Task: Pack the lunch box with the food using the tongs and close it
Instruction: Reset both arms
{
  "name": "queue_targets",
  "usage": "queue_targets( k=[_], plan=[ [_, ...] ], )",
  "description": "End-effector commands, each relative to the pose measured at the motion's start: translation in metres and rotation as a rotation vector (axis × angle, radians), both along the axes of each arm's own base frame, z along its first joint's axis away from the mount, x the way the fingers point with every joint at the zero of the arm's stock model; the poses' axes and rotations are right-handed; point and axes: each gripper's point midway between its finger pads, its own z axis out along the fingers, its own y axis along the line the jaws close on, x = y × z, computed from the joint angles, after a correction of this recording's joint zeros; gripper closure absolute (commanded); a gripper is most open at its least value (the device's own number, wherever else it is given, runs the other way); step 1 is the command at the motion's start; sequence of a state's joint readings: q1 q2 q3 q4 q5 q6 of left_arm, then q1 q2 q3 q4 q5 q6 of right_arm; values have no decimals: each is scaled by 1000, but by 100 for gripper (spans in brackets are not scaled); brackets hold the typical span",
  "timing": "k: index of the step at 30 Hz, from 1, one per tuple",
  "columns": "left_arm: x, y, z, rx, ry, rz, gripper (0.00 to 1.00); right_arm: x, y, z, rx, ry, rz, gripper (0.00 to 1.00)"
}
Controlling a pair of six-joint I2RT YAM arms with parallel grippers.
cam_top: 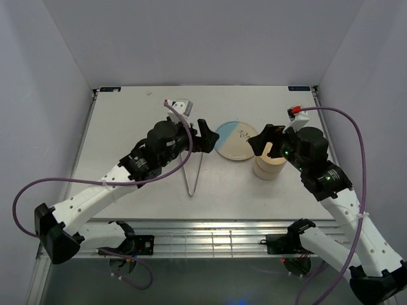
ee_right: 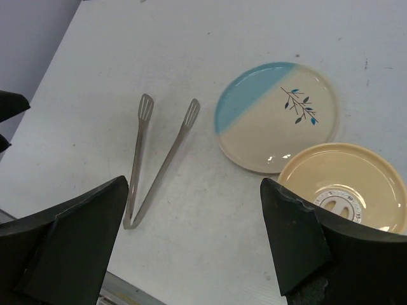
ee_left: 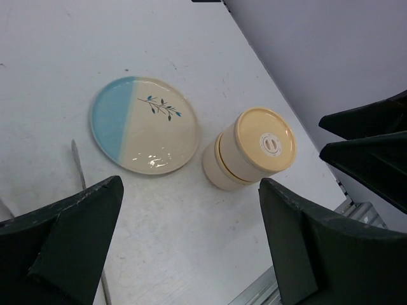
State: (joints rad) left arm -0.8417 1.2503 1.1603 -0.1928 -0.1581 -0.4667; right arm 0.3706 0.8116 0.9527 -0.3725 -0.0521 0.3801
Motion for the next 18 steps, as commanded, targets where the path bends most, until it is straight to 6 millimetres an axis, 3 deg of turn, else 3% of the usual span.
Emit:
queue_targets(
  k=[1,2,3,5,6,7,9,10,11,18],
  plan=[
    [-9,29,1,8,-61,56,2,0,9,9,-102,-63,-77,10],
    [-16,36,10,-11,-84,53,2,-2,14,4,-125,-63,-70,10],
    [-20,41,2,5,-74,53,2,-5,21,0,-143,-65,-56,10],
    [-28,49,6,-10,-85,52,2,-13,34,0,-115,-88,-12,10],
    [-31,52,4,-10,-87,52,2,-16,36,-11,-107,-78,3,10],
    [-34,55,-5,-2,-78,50,2,-23,42,4,-42,-132,45,10],
    [-42,60,1,-34,-99,37,2,-30,43,-3,-15,-148,71,10],
    [-46,61,-9,-28,-90,23,2,-36,43,7,24,-189,91,10],
    [-48,62,-8,-43,-99,21,2,-37,43,4,22,-192,96,10],
    [-61,78,1,-107,-152,26,2,-42,36,1,11,-198,89,10]
  ],
)
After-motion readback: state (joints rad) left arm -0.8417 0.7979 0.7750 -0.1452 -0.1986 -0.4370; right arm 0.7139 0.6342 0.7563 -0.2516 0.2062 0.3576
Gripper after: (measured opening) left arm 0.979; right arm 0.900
